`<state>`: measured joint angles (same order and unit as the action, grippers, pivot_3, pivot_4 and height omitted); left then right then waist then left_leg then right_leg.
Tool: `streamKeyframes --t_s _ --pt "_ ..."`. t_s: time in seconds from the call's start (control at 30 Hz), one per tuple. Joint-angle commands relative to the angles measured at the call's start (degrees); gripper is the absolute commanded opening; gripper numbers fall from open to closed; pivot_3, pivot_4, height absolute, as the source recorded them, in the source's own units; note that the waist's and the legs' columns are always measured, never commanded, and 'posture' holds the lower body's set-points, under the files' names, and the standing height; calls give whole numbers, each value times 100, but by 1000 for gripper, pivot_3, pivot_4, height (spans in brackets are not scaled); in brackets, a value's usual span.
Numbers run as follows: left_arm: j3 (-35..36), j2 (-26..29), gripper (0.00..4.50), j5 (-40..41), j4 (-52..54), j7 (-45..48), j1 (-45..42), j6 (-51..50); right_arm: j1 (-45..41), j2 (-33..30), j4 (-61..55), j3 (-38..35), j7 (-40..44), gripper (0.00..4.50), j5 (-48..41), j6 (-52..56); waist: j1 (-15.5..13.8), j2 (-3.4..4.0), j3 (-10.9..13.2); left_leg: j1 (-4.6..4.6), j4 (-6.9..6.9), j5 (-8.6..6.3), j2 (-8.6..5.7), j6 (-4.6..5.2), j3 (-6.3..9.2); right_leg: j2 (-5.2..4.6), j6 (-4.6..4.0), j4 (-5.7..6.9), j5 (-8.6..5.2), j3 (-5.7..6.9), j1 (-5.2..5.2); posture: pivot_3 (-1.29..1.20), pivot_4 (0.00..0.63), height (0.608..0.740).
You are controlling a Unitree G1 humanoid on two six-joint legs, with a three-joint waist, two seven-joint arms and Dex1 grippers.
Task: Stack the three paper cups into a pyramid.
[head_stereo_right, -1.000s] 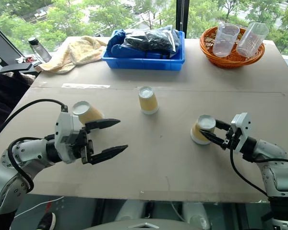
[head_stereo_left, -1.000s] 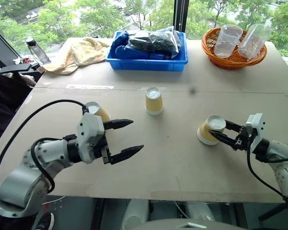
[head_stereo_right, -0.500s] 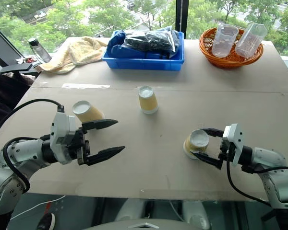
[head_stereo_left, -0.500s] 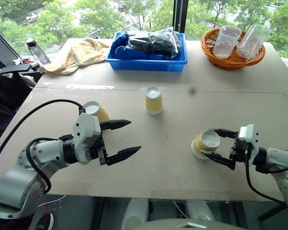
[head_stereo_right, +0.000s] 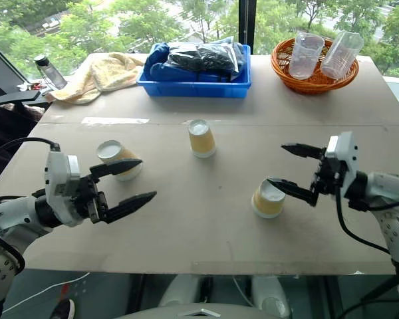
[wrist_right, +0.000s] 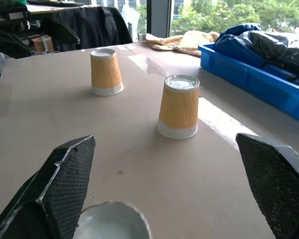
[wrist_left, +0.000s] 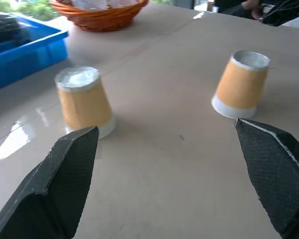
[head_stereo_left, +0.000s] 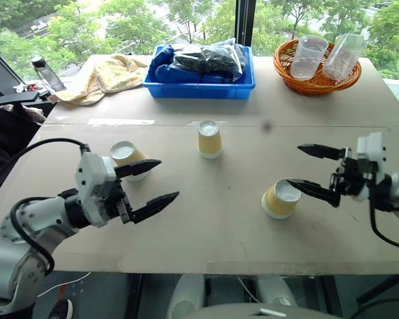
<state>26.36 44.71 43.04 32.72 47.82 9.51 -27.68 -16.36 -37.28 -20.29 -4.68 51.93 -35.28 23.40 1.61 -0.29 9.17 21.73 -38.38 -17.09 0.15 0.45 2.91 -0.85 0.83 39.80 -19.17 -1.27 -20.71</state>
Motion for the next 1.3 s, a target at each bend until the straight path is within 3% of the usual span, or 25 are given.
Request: streamKeyframes --t_s 0.03,0.3,0.53,0.83,1.3 --pt "394 -18 4500 -114 36 -353 82 -34 -807 658 533 600 -531 4472 546 -92 25 -7 8 1 -1 3 0 -6 -1 -1 0 1 0 -1 -3 0 150 740" --pt "1032 -9 4500 44 159 -215 525 -5 -3274 1922 3083 1598 -697 4472 1636 68 63 -14 13 41 -1 16 -3 -28 -7 -7 0 3 1 -4 -51 0 150 740" --pt "1316 -63 4500 326 329 31 886 -2 -4419 2253 4256 1983 74 4472 1861 550 78 -14 12 90 -2 19 -2 -33 -3 -7 -1 7 1 2 -97 0 150 740" --pt "1876 -214 4500 506 359 192 1230 84 -5204 2740 5842 2149 124 4472 2614 -131 98 -14 12 92 -2 19 -2 -34 -6 -7 -2 12 2 0 -104 0 150 740" --pt "1975 -327 4500 697 517 262 1497 128 -5301 2947 6472 2045 244 4472 3082 -466 98 -14 12 93 -2 20 -2 -34 -5 -8 -2 13 2 2 -105 0 150 740"
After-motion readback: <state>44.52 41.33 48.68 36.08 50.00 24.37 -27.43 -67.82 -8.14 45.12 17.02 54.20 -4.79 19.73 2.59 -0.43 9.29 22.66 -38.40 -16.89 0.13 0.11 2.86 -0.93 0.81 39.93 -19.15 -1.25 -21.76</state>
